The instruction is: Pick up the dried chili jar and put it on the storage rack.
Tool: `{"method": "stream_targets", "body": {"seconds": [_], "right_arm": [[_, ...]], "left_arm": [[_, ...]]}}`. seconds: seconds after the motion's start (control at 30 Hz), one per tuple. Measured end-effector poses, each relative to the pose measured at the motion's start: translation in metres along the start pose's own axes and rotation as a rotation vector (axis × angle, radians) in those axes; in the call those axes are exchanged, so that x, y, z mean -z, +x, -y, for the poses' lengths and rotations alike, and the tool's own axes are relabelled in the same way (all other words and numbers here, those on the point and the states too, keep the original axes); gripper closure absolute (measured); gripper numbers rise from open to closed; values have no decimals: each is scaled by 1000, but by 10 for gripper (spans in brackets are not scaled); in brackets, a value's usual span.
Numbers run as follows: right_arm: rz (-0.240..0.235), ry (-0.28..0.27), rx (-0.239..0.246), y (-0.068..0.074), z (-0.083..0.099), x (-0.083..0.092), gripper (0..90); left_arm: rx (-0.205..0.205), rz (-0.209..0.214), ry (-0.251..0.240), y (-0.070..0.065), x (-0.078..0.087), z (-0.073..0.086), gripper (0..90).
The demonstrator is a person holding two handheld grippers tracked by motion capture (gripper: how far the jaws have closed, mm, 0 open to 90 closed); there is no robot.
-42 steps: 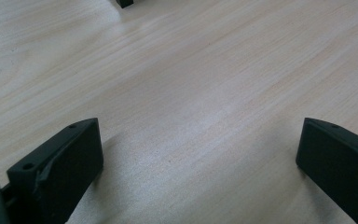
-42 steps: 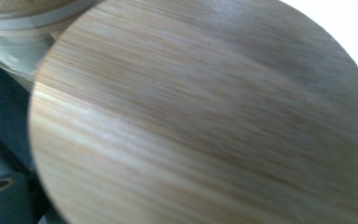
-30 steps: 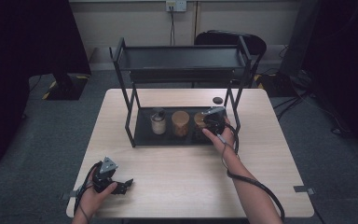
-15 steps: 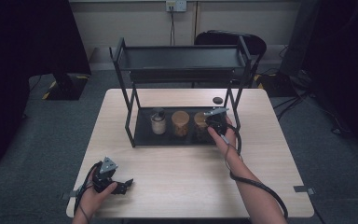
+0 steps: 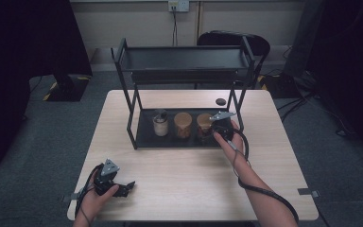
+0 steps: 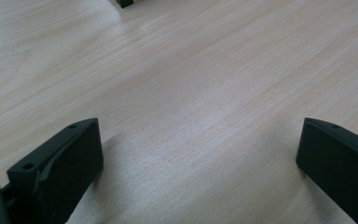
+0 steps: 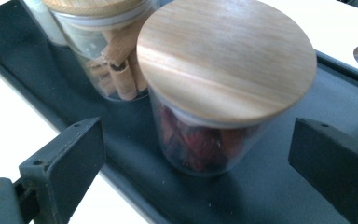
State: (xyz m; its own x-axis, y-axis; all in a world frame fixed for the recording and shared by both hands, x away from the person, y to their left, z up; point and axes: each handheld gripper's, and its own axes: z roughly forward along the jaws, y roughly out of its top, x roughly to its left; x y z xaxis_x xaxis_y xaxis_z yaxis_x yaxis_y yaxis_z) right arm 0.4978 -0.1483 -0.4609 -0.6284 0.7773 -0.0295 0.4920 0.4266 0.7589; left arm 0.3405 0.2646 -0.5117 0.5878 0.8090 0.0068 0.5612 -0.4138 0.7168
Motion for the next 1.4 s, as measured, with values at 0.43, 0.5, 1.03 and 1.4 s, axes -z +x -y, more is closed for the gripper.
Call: {"method": "stream_targets", "body": {"seconds": [0.43,0.5,1.03,1.4], "right_arm": [[-13,6,-6,-1,14,13,31],[-14,6,-7,-1,16,15,35],[-62,-6,17,9,27,25,35],[-89,-21,23,15,36,37,34]], "left_arm": [[0,0,1,0,0,0,0],[-1,0,1,0,0,0,0],[-1,0,0,0,0,0,0],[-1,0,0,0,0,0,0]]}}
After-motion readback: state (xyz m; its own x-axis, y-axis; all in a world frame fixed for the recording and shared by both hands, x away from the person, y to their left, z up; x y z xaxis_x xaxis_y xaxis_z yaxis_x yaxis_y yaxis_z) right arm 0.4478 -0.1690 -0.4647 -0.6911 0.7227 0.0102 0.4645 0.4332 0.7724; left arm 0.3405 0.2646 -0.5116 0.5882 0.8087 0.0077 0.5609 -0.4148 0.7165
